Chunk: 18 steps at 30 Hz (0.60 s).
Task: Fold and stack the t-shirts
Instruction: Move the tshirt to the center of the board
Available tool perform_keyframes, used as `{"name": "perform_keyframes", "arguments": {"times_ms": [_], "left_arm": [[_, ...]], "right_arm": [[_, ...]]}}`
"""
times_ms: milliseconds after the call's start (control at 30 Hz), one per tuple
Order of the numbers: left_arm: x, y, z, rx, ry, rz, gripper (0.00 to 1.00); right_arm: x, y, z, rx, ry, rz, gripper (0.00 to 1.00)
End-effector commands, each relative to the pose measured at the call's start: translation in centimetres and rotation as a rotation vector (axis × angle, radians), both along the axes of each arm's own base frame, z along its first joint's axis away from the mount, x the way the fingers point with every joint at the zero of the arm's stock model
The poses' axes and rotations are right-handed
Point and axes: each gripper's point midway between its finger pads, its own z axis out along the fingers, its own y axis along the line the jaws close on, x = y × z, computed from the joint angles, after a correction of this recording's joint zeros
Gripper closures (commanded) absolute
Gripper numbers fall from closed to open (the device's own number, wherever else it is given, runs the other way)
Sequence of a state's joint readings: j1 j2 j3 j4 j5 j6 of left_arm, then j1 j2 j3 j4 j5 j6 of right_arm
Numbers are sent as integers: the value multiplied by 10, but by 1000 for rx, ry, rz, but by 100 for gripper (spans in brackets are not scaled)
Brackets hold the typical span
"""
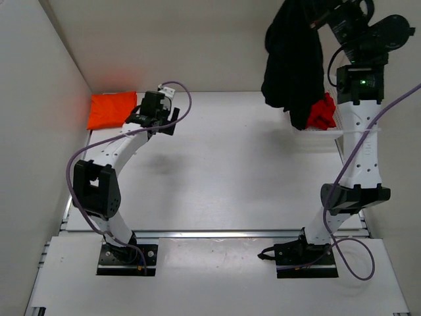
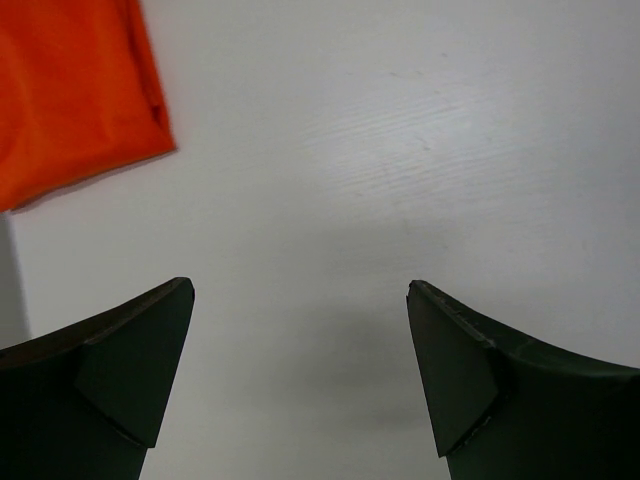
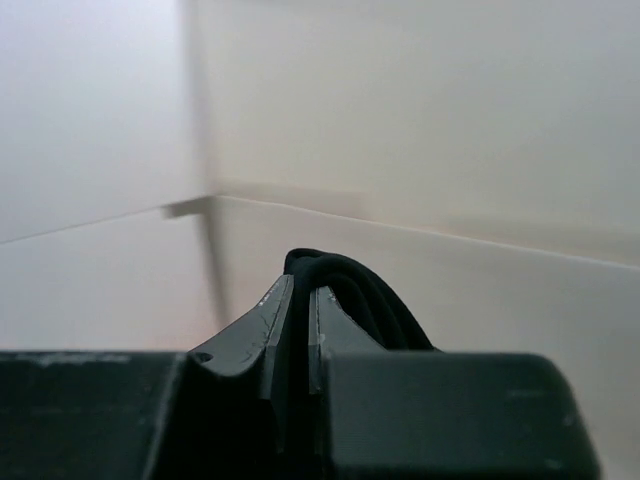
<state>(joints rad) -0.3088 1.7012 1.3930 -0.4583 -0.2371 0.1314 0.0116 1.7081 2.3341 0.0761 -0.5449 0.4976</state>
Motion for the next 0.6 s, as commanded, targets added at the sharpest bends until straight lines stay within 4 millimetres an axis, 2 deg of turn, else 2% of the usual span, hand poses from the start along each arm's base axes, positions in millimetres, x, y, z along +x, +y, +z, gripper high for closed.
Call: {"name": "perform_keyframes", "arguments": {"times_ms": [0,67,133,200,267,333,367,400,433,467,500,533,567], "left_arm": [[11,46,68,-34,-178,158,1],[11,69,75,-32,-194,202,1],[8,83,86,-40,-220,230,1],[6,96,88,-49,-224,255,2],[2,105,92,-50,-232,266,1],[1,110,94,-44,-233,262,2],[4,111,101,-46,-249,256,2],[5,109,97,-43,-234,228,1],[6,107,98,-44,-232,210,1],[8,105,102,-32,-234,191,2],[7,100,99,-17,-216,156,2],[8,95,94,-10,-200,142,2],[6,93,88,8,-176,127,1]], "right_arm": [[-72,45,50,19,-223,203,100],[-82,53,56,38,-235,236,100],[-75,49,55,57,-218,216,100],[-49,41,38,114,-95,184,100],[-19,42,12,143,17,156,100],[24,42,-38,192,218,136,100],[35,47,-53,190,264,129,99],[55,48,-83,177,343,88,90],[75,51,-119,164,453,63,75],[90,48,-143,146,503,27,67],[107,47,-184,125,605,1,51],[117,45,-221,101,696,-15,29],[125,43,-248,69,752,-34,17]]}}
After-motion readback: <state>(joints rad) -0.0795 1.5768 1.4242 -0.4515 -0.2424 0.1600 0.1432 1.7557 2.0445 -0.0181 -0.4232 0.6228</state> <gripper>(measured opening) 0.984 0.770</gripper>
